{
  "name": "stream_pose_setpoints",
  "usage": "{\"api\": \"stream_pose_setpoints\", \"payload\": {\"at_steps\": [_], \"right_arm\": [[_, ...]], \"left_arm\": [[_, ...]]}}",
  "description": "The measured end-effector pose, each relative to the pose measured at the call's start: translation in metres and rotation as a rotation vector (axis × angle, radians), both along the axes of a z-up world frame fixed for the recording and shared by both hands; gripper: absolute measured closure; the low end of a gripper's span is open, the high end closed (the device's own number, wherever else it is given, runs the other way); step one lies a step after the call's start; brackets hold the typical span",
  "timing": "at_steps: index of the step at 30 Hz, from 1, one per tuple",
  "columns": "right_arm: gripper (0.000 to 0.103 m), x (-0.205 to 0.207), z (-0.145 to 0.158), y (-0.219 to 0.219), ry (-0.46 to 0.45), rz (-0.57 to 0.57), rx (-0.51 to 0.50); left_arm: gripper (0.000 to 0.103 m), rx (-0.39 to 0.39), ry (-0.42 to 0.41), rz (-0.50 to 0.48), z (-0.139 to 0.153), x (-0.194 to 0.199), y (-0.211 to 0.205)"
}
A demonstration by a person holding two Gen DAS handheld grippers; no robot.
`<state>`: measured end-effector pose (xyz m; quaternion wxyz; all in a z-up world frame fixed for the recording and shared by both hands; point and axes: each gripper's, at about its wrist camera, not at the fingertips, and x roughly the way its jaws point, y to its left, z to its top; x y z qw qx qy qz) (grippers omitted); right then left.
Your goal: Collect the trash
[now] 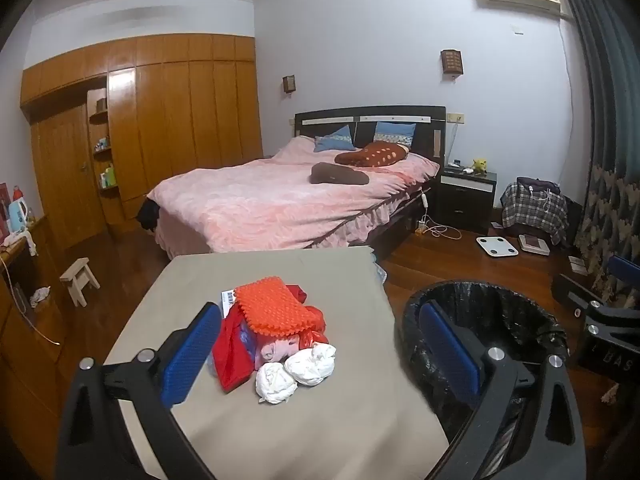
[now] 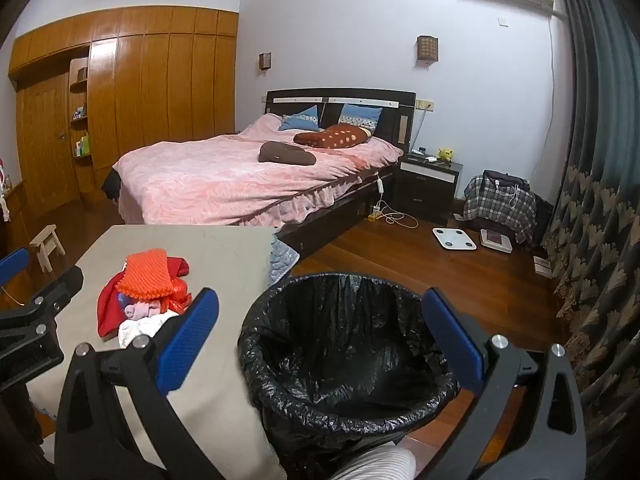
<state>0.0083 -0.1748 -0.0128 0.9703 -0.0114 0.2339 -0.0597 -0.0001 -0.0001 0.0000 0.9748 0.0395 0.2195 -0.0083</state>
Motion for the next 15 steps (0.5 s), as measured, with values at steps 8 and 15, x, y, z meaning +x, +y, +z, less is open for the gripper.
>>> {"api": "stream_pose_setpoints", "payload": {"at_steps": [8, 15], "right_arm": [[0.004, 0.0009, -0.0003, 0.0012, 0.004, 0.002, 0.002], [0.004, 0.0012, -0.0007, 0.0021, 0.004, 0.002, -0.001]], "left_arm": [[0.006, 0.0, 0.002, -0.004, -0.0029, -0.0009, -0.003], [0.006, -0.007, 0.008, 0.002, -0.005, 0.0011, 0.0004]]}}
